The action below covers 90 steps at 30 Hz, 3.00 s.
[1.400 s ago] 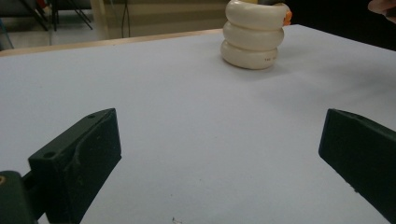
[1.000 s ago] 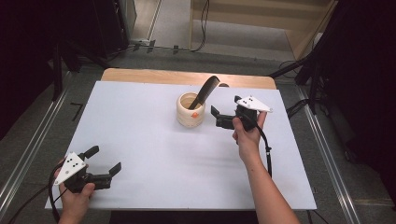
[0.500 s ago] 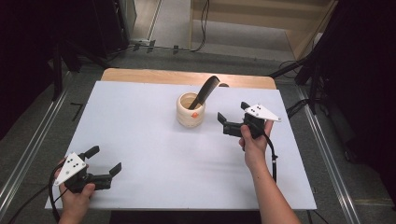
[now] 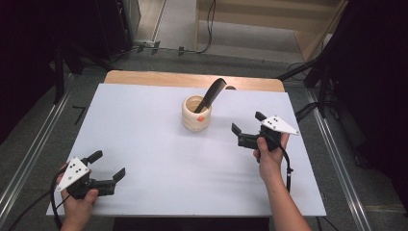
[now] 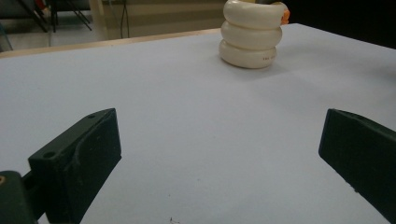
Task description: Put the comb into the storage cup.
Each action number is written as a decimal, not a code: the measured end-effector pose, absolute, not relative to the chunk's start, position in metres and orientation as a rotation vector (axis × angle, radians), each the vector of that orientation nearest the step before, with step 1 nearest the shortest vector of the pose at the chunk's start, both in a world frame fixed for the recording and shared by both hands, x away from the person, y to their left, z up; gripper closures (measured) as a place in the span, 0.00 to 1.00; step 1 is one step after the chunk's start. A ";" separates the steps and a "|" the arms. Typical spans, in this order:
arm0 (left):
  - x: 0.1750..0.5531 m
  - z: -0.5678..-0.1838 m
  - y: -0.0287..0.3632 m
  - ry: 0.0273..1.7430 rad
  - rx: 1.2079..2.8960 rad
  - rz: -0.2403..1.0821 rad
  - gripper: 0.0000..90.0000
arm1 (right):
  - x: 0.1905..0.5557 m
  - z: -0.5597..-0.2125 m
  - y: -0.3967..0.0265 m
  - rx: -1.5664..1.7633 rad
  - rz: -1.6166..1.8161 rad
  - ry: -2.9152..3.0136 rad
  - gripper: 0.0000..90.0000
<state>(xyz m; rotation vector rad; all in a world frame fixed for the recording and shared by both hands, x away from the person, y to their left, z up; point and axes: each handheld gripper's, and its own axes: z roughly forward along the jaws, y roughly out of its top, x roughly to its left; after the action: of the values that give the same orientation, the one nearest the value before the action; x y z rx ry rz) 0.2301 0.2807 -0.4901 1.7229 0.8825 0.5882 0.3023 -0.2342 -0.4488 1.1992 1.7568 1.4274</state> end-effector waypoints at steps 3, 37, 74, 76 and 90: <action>0.230 -0.490 0.281 0.882 1.725 0.588 0.00 | 0.298 -0.451 -0.239 1.200 1.426 1.750 0.00; 0.230 -0.490 0.280 0.880 1.725 0.592 0.00 | 0.256 -0.469 -0.288 1.234 1.376 1.697 0.00; 0.229 -0.491 0.282 0.889 1.718 0.594 0.00 | 0.201 -0.495 -0.346 1.306 1.294 1.660 0.00; 0.229 -0.491 0.282 0.889 1.718 0.593 0.00 | 0.199 -0.497 -0.349 1.306 1.293 1.661 0.00; 0.230 -0.491 0.282 0.894 1.714 0.589 0.00 | 0.183 -0.505 -0.368 1.293 1.294 1.655 0.00</action>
<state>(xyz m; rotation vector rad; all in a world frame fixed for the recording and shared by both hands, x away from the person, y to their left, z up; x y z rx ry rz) 0.2298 0.2825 -0.4906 1.7136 0.8943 0.5895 0.1825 -0.3682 -0.5054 1.2928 1.6549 1.2938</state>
